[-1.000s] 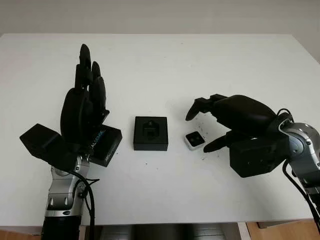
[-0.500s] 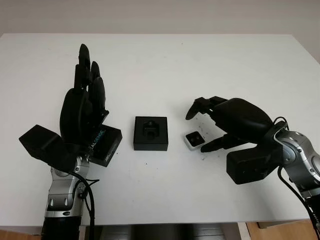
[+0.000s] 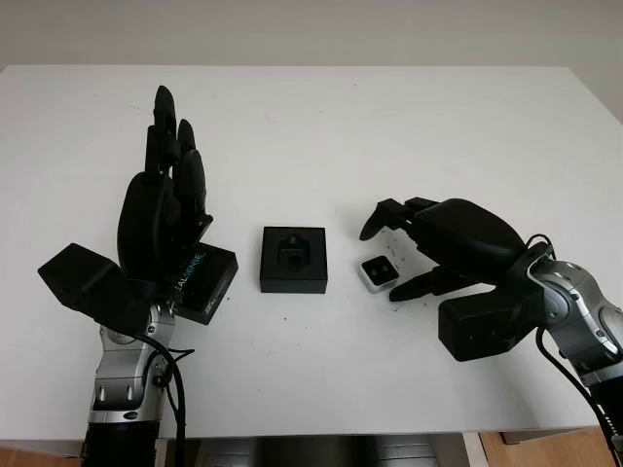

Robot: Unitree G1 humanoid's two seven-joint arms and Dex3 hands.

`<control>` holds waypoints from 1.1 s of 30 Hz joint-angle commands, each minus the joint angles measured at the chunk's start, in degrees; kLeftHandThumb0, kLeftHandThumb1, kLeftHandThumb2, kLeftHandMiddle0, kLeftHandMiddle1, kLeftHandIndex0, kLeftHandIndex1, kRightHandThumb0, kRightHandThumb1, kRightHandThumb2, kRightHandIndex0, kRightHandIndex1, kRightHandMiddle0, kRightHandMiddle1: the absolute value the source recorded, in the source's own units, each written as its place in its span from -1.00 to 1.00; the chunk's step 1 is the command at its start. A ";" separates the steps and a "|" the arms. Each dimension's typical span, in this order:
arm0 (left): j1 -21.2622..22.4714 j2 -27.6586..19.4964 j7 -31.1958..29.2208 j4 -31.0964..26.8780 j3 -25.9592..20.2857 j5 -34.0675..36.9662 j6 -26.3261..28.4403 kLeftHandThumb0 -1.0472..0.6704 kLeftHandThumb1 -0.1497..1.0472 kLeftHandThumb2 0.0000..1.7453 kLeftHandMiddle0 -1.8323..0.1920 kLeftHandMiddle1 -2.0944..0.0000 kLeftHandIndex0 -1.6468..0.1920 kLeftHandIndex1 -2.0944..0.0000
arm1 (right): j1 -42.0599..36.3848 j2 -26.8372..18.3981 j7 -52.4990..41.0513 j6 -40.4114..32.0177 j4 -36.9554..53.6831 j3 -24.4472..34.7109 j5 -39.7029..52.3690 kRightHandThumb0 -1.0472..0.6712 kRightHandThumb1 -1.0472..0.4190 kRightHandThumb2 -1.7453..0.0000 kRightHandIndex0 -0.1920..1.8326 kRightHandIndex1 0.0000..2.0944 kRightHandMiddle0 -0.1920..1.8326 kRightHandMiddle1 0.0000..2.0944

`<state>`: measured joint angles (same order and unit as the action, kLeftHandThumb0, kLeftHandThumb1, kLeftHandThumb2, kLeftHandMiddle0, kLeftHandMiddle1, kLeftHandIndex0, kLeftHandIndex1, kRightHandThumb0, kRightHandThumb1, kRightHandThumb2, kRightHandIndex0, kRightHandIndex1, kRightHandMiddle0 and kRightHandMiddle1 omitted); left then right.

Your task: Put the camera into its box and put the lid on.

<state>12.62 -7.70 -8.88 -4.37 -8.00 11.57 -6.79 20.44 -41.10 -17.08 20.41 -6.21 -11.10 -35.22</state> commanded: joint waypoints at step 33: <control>-1.31 0.49 0.29 -0.34 -0.10 -0.16 -0.91 -0.68 1.00 -0.33 1.00 1.00 1.00 1.00 | 0.65 2.10 7.34 3.93 -6.22 -1.30 -1.43 -0.27 -0.96 0.93 -0.49 0.02 -0.51 0.49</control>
<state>11.94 -7.51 -8.76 -4.33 -8.02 11.58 -7.44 20.97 -38.81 -9.69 24.01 -11.79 -11.93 -36.28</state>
